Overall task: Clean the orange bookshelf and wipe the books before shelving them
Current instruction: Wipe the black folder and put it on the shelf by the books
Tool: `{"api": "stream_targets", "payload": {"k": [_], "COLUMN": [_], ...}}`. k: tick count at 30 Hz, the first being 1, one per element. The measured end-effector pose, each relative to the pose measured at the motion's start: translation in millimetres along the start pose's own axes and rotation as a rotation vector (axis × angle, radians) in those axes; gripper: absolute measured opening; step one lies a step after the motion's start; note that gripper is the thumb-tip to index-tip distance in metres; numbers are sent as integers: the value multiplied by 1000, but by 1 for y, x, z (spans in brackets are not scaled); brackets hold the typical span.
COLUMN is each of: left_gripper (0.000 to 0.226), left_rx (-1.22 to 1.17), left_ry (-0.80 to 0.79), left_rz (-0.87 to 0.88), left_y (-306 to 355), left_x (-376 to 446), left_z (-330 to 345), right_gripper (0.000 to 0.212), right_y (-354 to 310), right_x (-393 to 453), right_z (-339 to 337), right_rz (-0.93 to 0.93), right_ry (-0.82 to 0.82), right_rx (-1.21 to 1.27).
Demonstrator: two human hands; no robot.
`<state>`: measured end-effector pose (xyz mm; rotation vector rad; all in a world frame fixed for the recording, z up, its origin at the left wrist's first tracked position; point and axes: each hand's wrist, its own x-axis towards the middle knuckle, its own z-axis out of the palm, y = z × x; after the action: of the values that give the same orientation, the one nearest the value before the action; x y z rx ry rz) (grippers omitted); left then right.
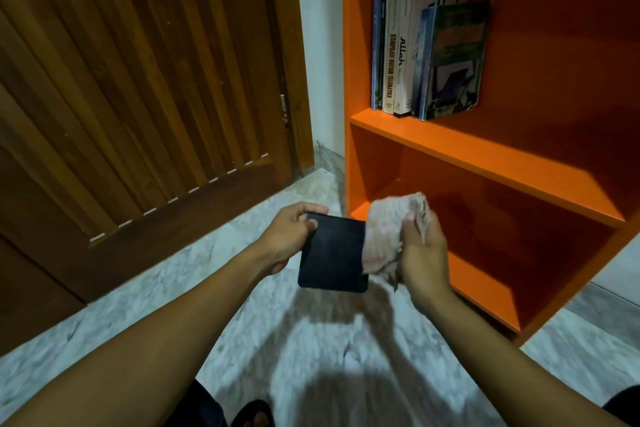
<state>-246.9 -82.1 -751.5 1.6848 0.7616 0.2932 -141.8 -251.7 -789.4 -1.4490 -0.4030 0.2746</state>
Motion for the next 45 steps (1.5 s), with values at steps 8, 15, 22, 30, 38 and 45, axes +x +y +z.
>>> {"api": "stream_targets", "payload": {"k": [8, 15, 22, 30, 38, 45], "left_gripper": [72, 20, 25, 21, 18, 16], "left_rx": [-483, -402, -260, -46, 168, 184], "left_ry": [-232, 67, 147, 79, -17, -52], "left_rz": [-217, -314, -169, 74, 233, 227], "left_y": [12, 3, 1, -3, -3, 3], "left_x": [-5, 19, 17, 3, -9, -2], "left_z": [46, 29, 8, -1, 3, 6], "right_gripper": [61, 64, 45, 22, 18, 35], "right_y": [24, 41, 66, 118, 213, 250], "right_x": [-11, -32, -43, -36, -25, -37], "right_z": [30, 14, -6, -10, -32, -27], "right_rz": [-485, -532, -467, 174, 344, 355], "right_ry": [-372, -702, -755, -724, -727, -648], "right_rx": [-703, -639, -750, -626, -1173, -1278]}}
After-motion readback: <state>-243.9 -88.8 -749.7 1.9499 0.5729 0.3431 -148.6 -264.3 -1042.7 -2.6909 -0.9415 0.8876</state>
